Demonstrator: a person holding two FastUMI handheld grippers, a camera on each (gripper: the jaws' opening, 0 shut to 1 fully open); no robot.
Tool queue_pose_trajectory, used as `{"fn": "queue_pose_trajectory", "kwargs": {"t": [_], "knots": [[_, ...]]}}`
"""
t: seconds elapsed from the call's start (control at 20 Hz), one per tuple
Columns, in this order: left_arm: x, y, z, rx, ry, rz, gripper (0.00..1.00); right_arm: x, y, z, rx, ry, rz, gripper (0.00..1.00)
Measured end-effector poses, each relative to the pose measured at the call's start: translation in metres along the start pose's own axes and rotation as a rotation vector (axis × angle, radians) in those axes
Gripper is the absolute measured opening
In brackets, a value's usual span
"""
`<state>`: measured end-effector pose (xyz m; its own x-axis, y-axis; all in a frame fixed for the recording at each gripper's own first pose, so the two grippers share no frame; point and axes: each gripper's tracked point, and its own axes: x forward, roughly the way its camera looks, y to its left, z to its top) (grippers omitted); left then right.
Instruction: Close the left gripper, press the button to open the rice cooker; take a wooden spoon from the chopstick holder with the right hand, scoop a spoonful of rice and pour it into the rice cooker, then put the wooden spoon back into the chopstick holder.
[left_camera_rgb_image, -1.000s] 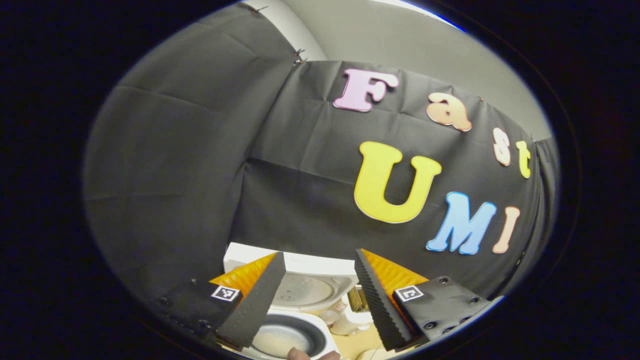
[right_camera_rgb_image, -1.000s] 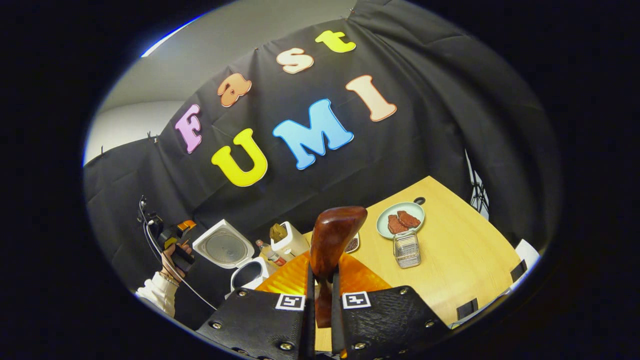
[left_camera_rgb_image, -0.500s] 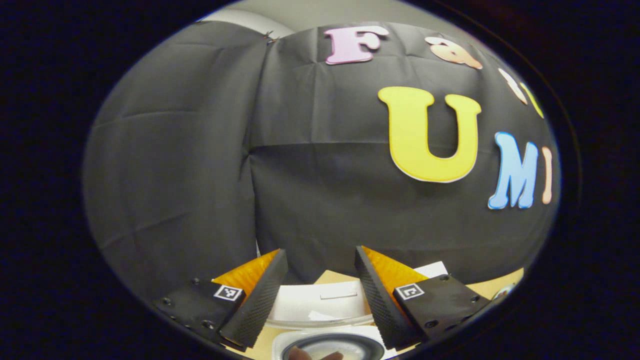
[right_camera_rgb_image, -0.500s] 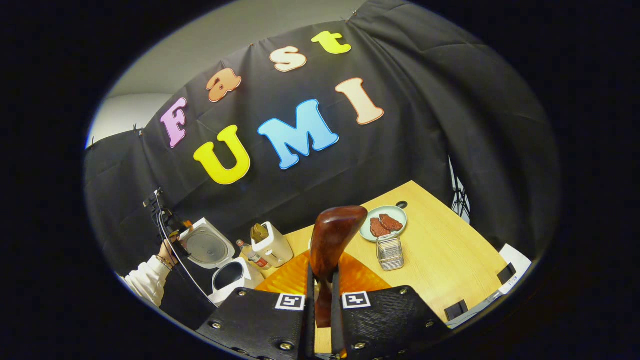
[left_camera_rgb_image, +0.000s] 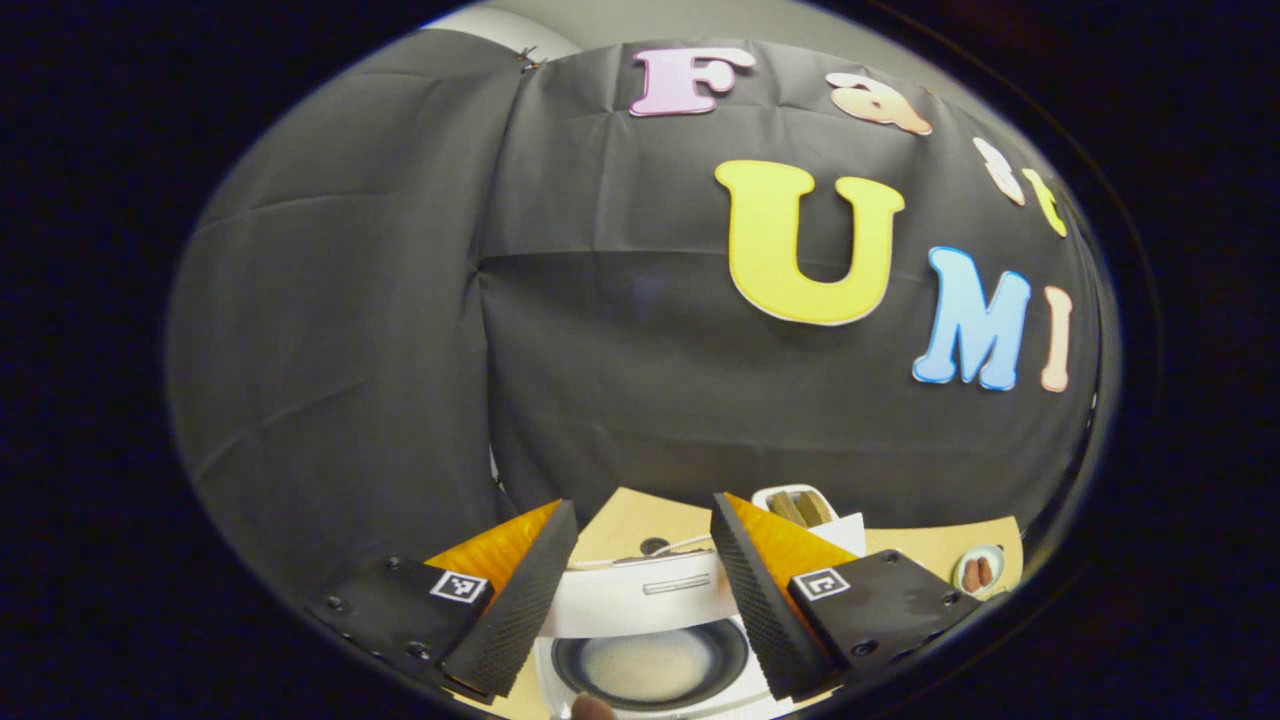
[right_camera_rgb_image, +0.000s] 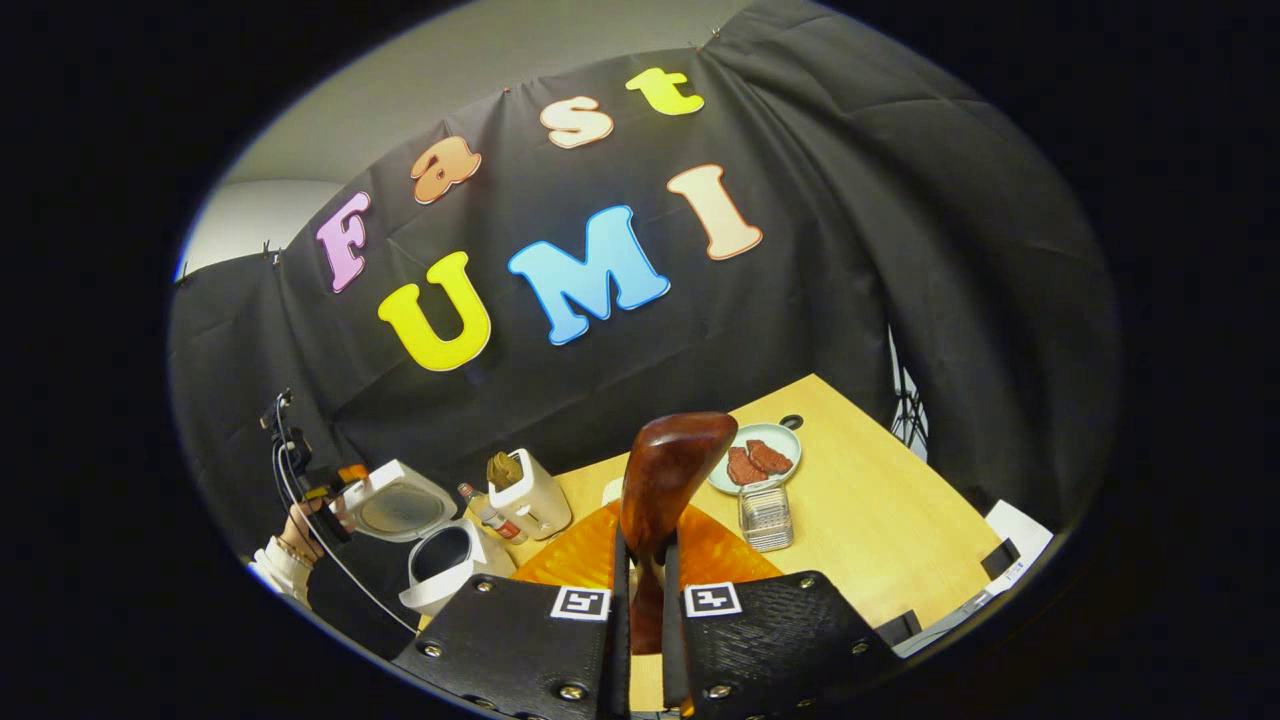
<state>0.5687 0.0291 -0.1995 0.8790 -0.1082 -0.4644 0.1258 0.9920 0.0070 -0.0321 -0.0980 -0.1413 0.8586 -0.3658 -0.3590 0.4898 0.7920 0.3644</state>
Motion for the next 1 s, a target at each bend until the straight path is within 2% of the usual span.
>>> {"fn": "queue_pose_trajectory", "kwargs": {"t": [0.1,0.15,0.2,0.45,0.6,0.65,0.7,0.75,0.9,1.0], "knots": [[-0.021,-0.003,-0.031,0.017,0.025,0.008,0.95,-0.005,-0.015,0.005,0.024,-0.020,-0.027,0.13],[-0.028,-0.001,-0.043,0.022,0.034,0.018,0.95,-0.008,-0.021,0.006,0.035,-0.022,-0.035,0.17],[-0.034,-0.004,-0.058,0.017,0.044,0.018,0.96,-0.012,-0.027,0.004,0.041,-0.023,-0.045,0.13],[-0.049,-0.017,-0.141,0.064,0.098,0.024,0.96,-0.012,-0.037,-0.002,0.020,-0.004,-0.056,0.13],[-0.063,-0.018,-0.203,0.028,0.209,0.033,0.96,-0.001,-0.031,-0.005,-0.007,0.009,-0.040,0.13],[-0.055,-0.018,-0.191,0.049,0.132,0.029,0.97,0.004,-0.031,-0.006,-0.023,0.015,-0.036,0.13],[-0.057,-0.018,-0.203,0.058,0.175,0.033,0.98,0.011,-0.029,-0.007,-0.039,0.021,-0.032,0.13],[-0.060,-0.018,-0.197,0.045,0.137,0.032,0.99,0.018,-0.029,-0.006,-0.054,0.021,-0.030,0.13],[-0.061,-0.019,-0.198,0.027,0.169,-0.002,0.98,0.041,-0.025,0.000,-0.045,0.019,-0.023,0.13],[-0.068,-0.021,-0.190,-0.043,0.180,-0.037,0.99,0.051,-0.023,0.004,-0.048,0.017,-0.017,0.13]]}}
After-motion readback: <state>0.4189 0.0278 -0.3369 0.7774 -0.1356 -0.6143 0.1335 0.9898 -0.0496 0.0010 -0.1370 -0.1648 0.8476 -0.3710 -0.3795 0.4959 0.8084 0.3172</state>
